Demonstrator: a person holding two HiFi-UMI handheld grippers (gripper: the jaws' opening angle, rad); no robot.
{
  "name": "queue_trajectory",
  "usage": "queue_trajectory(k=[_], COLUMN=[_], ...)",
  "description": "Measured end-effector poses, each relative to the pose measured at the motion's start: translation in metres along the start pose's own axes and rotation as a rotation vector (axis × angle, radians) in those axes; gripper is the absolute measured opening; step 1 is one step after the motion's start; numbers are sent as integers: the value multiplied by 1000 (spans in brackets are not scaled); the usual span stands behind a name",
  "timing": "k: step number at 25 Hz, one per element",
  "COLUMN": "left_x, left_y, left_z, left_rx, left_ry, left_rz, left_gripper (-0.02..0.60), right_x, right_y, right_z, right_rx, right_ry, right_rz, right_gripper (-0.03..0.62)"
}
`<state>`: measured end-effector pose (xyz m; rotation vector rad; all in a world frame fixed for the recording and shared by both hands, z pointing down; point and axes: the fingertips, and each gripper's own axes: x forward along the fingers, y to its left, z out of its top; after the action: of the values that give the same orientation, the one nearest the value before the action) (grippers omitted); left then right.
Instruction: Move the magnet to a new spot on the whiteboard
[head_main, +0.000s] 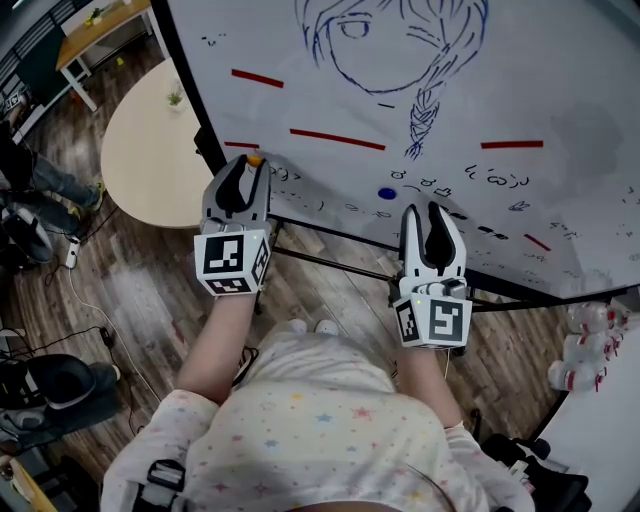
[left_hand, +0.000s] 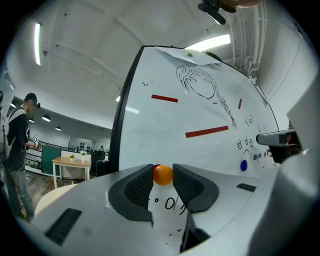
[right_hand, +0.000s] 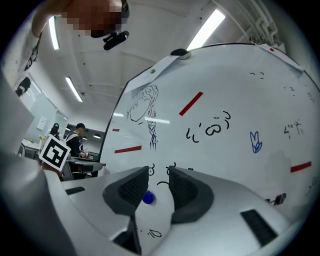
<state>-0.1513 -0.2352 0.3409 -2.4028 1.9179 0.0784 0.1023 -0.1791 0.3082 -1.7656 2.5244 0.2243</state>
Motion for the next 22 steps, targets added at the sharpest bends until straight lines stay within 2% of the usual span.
queue_trajectory(k=[12,22], left_x=[-8,-2], left_y=[-17,-51], left_z=[5,7], left_rx=[-3,3], left_ry=[-9,-8], left_rz=[-20,-95], left_gripper=[120,120], right_x=[-11,-22], right_y=[-8,-17], right_z=[-2,0], right_rx=[4,1], right_ry=[2,1], right_rz=[-16,-41], right_gripper=[124,124])
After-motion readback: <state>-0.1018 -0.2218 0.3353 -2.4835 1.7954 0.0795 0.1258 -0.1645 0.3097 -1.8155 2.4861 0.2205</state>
